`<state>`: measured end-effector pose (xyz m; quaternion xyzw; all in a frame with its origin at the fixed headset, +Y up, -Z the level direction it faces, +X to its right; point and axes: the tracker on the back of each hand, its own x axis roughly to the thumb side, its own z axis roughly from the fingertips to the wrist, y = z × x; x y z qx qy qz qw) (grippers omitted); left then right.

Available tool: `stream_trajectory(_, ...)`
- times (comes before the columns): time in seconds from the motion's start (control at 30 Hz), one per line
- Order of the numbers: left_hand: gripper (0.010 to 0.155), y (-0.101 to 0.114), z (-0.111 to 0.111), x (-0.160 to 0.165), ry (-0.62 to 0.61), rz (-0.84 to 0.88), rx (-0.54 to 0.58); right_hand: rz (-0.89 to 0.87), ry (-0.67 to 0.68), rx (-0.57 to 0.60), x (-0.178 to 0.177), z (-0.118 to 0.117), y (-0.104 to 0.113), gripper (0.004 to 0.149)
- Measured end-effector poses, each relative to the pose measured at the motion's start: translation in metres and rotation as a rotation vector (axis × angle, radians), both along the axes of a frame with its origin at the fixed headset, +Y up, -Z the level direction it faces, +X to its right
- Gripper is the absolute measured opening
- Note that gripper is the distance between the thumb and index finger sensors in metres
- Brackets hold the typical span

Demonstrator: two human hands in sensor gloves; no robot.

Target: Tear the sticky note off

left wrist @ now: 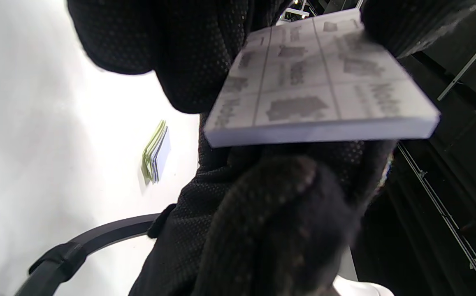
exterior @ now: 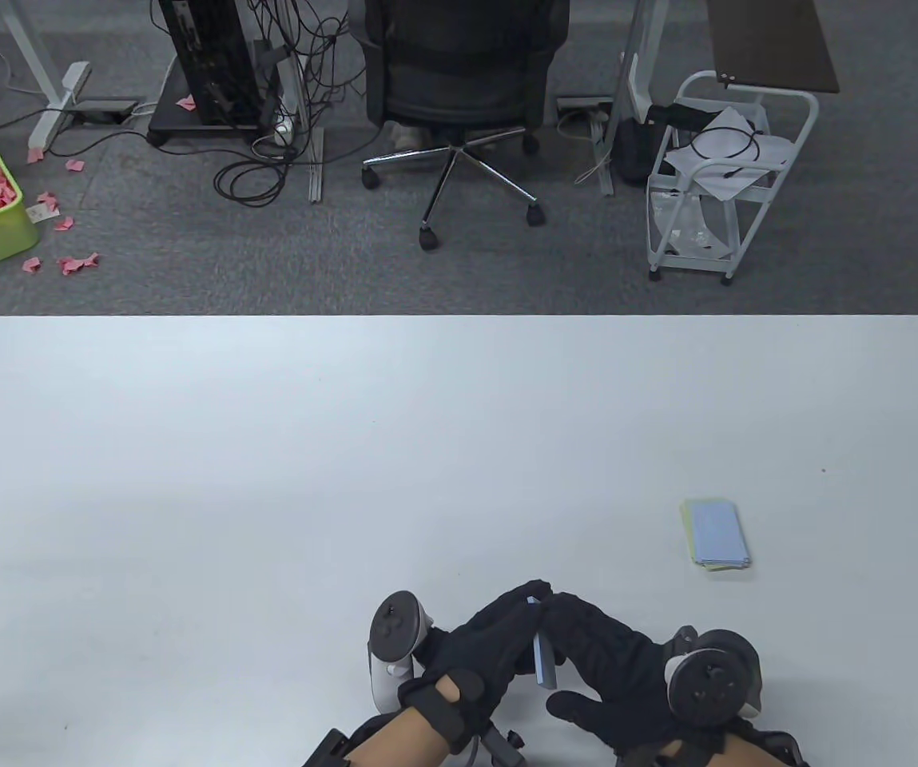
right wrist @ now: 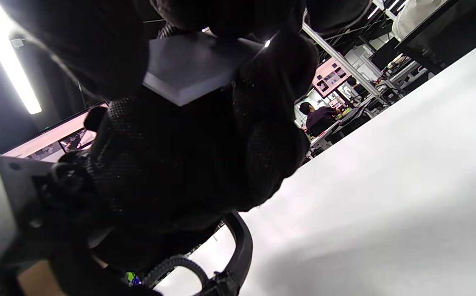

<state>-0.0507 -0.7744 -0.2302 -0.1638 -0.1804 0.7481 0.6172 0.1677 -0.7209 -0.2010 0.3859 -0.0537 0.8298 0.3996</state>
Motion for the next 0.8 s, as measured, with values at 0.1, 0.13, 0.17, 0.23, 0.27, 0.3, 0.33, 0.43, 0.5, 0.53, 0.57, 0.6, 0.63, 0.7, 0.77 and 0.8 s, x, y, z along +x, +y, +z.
stream_trajectory(0.1, 0.084, -0.0021, 0.0005, 0.0005, 0.001, 0.007, -0.017, -0.002, -0.004, -0.004, -0.0002, -0.0005, 0.0, 0.072)
stream_trajectory(0.13, 0.084, -0.0025, 0.0003, 0.0006, 0.0, 0.007, -0.018, -0.003, -0.008, -0.005, -0.0001, -0.0008, 0.0, 0.072)
stream_trajectory(0.17, 0.084, -0.0026, -0.0001, 0.0007, -0.002, 0.005, -0.016, -0.002, -0.009, -0.007, -0.0002, -0.0008, 0.0, 0.071)
stream_trajectory(0.23, 0.084, -0.003, 0.0001, 0.0004, 0.002, -0.001, -0.011, 0.002, -0.009, -0.006, -0.0001, -0.0005, -0.0001, 0.07)
stream_trajectory(0.27, 0.084, -0.0031, 0.0002, 0.0003, 0.004, 0.0, -0.012, -0.003, -0.006, -0.01, 0.0, -0.0009, 0.0, 0.07)
stream_trajectory(0.3, 0.084, -0.0032, 0.0002, 0.0, 0.003, 0.002, -0.013, -0.008, -0.003, -0.016, 0.0004, -0.0013, 0.0003, 0.069)
stream_trajectory(0.33, 0.084, -0.003, 0.0001, 0.0, 0.0, 0.004, -0.014, -0.011, -0.002, -0.02, 0.0009, -0.0015, 0.0006, 0.068)
stream_trajectory(0.43, 0.084, -0.0019, -0.0001, -0.0002, -0.006, -0.002, -0.002, -0.022, 0.002, -0.028, 0.0029, -0.0023, 0.0022, 0.066)
stream_trajectory(0.5, 0.084, -0.0019, 0.0002, -0.0003, -0.005, 0.0, -0.002, -0.029, 0.0, -0.031, 0.0033, -0.0023, 0.0032, 0.065)
stream_trajectory(0.53, 0.084, -0.0019, 0.0002, -0.0003, -0.006, 0.002, -0.003, -0.029, -0.002, -0.03, 0.0034, -0.0022, 0.0034, 0.064)
stream_trajectory(0.57, 0.084, -0.0019, 0.0001, -0.0002, -0.008, 0.002, -0.003, -0.029, -0.004, -0.03, 0.0038, -0.0021, 0.0039, 0.062)
stream_trajectory(0.6, 0.084, -0.0018, 0.0001, -0.0002, -0.008, -0.001, 0.001, -0.034, -0.006, -0.033, 0.0041, -0.0022, 0.0041, 0.06)
stream_trajectory(0.63, 0.084, -0.0015, 0.0003, -0.0002, -0.005, -0.003, 0.003, -0.042, -0.01, -0.03, 0.0044, -0.0025, 0.0041, 0.058)
stream_trajectory(0.7, 0.084, -0.0013, 0.0008, 0.0001, -0.004, -0.002, 0.005, -0.054, -0.023, -0.026, 0.0047, -0.0019, 0.0047, 0.056)
stream_trajectory(0.77, 0.084, -0.0011, 0.0017, 0.0011, 0.003, 0.001, 0.008, -0.047, -0.035, -0.011, 0.0043, -0.0011, 0.0047, 0.057)
stream_trajectory(0.8, 0.084, -0.0006, 0.002, 0.0018, 0.022, 0.004, 0.013, -0.041, -0.054, -0.005, 0.0028, -0.0009, 0.0035, 0.06)
